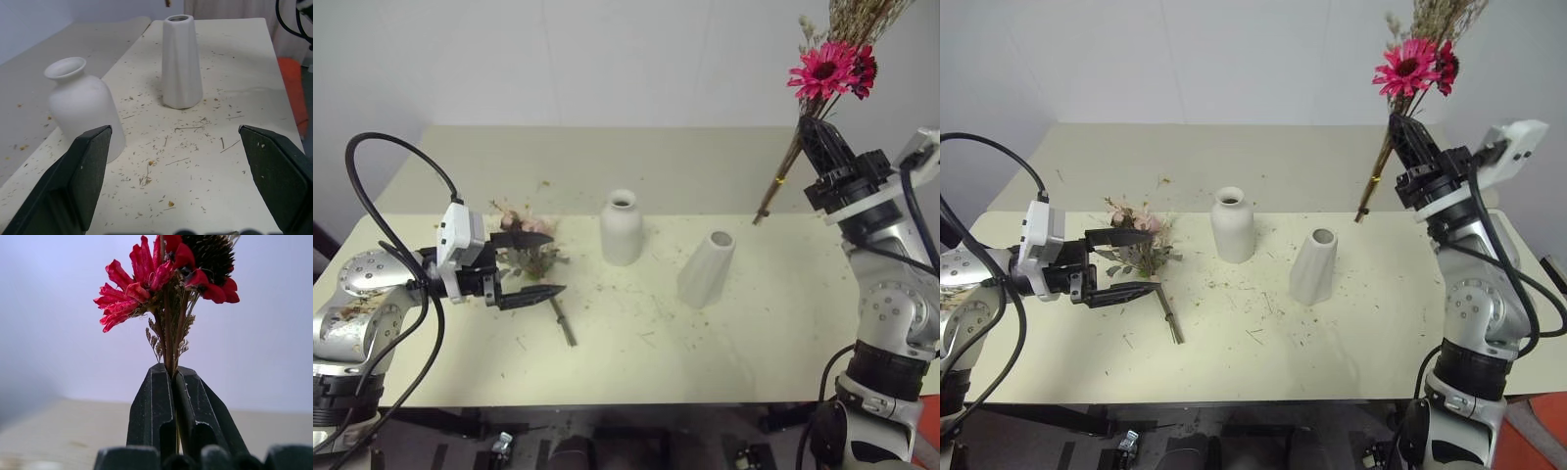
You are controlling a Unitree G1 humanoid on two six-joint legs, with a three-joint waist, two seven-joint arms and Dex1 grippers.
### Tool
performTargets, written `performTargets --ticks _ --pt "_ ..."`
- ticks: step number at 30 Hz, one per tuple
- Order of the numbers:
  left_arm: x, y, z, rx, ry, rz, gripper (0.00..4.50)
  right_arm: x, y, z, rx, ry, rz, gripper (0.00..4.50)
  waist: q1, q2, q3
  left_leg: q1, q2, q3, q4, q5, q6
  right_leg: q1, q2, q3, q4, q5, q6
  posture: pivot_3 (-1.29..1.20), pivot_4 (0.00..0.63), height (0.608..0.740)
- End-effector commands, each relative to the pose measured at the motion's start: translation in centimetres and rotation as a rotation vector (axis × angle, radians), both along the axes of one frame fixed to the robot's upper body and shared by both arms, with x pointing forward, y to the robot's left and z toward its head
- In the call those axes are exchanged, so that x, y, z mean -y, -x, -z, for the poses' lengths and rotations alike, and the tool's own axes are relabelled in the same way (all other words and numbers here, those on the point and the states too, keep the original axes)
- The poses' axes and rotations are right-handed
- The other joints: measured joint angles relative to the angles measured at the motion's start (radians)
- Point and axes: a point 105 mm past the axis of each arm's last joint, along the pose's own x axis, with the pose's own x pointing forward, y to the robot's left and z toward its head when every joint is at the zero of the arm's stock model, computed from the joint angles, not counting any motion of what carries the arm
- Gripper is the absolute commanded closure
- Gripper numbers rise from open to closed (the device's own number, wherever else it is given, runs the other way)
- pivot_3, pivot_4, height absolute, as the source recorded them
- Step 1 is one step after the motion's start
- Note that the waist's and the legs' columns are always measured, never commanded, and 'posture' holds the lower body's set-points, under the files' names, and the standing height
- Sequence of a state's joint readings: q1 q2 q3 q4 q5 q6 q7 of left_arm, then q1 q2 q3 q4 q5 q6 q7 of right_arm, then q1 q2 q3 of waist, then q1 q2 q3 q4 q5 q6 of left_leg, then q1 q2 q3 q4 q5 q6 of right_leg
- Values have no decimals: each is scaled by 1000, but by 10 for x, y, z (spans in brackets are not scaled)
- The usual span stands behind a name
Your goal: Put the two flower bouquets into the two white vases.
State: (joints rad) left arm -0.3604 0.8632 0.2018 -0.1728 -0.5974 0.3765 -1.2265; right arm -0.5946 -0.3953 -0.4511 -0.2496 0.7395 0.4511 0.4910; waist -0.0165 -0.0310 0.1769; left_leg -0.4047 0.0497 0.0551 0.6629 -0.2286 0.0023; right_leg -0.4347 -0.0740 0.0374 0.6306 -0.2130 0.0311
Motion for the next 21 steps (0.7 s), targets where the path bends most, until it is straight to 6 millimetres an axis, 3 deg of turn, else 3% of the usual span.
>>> performTargets --ticks 1,6,21 --pt "-2 2 -15 49 10 0 0 -12 29 -19 145 -73 -136 4485 0 0 0 0 0 0 0 0 0 0 0 0 0 0 0 0 150 740" --pt "-2 3 -15 50 12 -4 0 -31 27 -11 134 -41 -172 4485 -5 0 0 1 0 0 0 0 1 0 1 0 1 0 0 0 150 740" --pt "-1 8 -17 35 36 -8 0 -28 11 15 81 -4 -122 4485 -2 0 0 1 0 0 0 1 1 -1 1 0 1 0 -1 0 150 740"
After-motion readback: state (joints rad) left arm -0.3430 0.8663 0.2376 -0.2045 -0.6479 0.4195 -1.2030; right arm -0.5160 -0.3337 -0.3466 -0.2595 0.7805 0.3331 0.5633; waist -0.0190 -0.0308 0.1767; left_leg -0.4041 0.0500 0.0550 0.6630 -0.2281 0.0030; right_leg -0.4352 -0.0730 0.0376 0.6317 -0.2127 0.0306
